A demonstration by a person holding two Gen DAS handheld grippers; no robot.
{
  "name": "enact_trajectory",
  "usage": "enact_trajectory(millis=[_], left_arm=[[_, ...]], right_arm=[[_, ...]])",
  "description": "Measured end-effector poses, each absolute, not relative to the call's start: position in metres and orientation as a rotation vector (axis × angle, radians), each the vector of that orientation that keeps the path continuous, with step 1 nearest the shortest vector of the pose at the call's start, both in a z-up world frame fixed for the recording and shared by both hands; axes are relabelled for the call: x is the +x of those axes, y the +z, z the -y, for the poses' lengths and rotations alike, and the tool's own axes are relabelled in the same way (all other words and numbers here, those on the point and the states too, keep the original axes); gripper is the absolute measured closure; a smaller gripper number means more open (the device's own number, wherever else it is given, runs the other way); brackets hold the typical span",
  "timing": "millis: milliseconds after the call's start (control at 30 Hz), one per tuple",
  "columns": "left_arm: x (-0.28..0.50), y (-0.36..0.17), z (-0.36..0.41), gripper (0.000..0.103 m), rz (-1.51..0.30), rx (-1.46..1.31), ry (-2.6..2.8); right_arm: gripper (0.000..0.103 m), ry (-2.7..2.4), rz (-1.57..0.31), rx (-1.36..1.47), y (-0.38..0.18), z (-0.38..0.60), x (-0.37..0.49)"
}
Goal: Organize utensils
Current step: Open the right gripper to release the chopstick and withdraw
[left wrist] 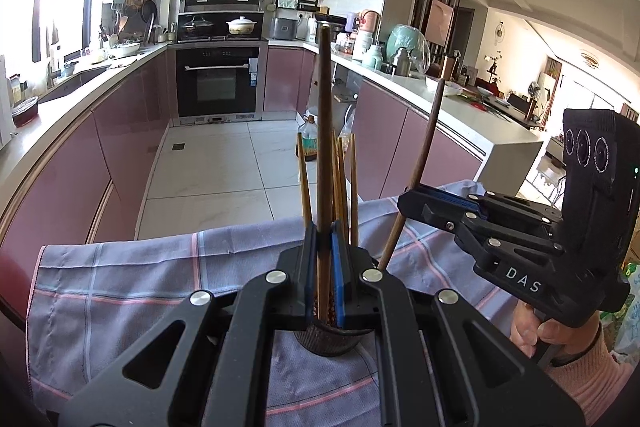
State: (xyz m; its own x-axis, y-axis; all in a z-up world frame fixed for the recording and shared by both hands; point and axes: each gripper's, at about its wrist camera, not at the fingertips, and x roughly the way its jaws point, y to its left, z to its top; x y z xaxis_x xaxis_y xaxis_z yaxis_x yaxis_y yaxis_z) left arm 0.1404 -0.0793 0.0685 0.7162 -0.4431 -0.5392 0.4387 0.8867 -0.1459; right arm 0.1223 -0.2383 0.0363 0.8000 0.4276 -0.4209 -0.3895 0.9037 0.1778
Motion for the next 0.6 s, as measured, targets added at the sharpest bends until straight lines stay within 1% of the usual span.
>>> enact_trajectory(millis=[267,600], left_arm=[[0.154,0.050,0.086,0.095,-0.676,0.023,-0.482],[0.171,0.039,0.087,0.095,-0.709,0.013,-0.478]], right_arm=[[0.098,0.448,-0.531,0.080,0.025,0.233,0.131],[0.097,0.437,-0.561,0.107,0.017,0.234,0.140]])
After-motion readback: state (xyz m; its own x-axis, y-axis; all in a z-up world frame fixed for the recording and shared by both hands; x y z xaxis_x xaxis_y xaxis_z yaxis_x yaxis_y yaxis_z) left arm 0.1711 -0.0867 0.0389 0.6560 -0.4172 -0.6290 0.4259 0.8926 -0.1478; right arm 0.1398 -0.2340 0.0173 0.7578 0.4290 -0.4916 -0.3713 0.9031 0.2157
